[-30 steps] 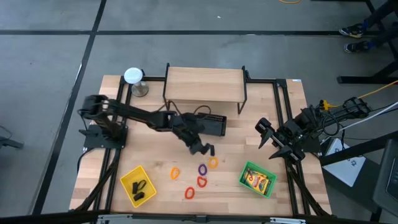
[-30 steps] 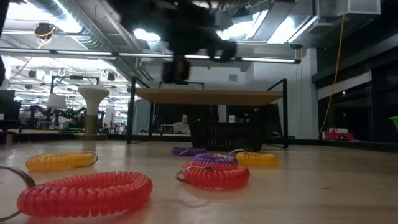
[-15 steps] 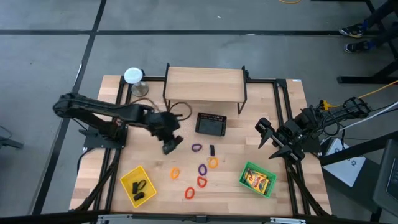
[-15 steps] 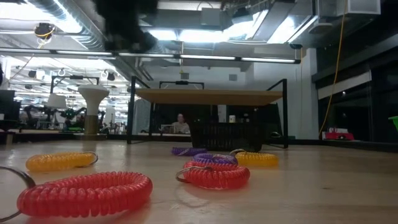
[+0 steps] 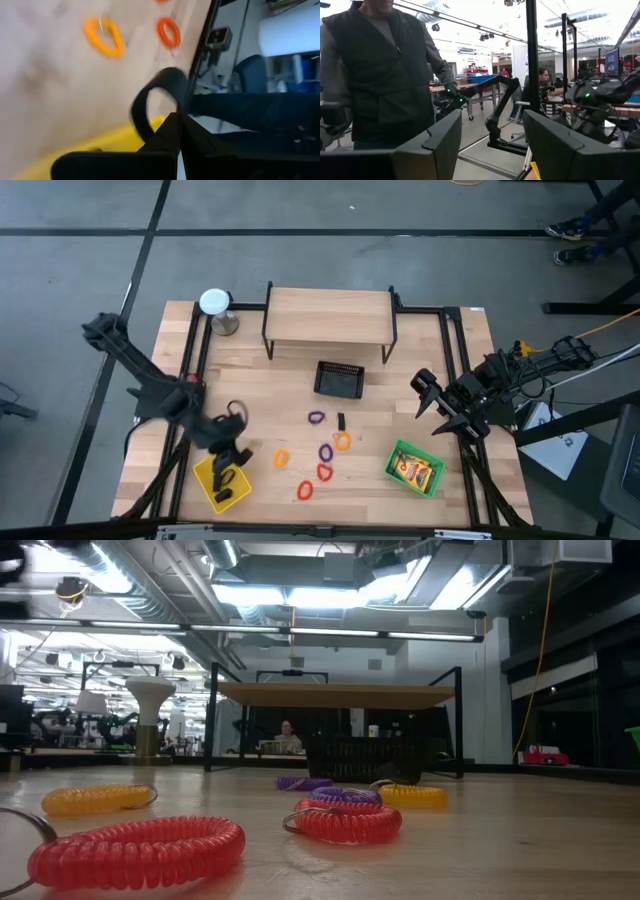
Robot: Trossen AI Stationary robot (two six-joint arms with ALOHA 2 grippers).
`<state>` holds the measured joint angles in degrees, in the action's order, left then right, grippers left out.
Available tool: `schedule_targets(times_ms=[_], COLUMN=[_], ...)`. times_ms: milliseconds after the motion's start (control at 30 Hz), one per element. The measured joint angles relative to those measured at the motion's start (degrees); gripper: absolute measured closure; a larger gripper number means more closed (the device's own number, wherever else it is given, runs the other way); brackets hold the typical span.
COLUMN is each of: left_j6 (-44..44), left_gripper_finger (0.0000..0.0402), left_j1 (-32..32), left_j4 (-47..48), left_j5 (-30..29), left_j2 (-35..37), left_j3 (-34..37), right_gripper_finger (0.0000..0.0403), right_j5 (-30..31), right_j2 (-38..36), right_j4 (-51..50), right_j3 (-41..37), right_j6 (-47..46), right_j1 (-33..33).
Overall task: Pick & Place Office Desk Supplies
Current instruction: Put the left black rubber band into the yellow basket
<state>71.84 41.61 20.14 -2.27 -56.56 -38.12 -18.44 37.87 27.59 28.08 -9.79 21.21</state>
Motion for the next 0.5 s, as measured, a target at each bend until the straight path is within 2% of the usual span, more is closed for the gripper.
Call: schedule_targets(times_ms=[200, 500], left_j6=[12.5, 23.6], left_gripper_finger=[0.04, 0.0394], left_j1=[10.7, 19.7], left_j4=[-7.4, -9.0], left_j5=[-5.0, -6.1], left_j2=[-0.5, -2.3], left_j3=[5.6, 9.3], right_gripper_finger=[0.0189, 0.0189], right_j5=[0.1, 1.5], right_j2=[0.0, 0.0], right_j4=[0.0, -0.2], right_j3=[0.0, 0.0], right_j6=[0.0, 0.0], right_j1=[0.0, -0.5])
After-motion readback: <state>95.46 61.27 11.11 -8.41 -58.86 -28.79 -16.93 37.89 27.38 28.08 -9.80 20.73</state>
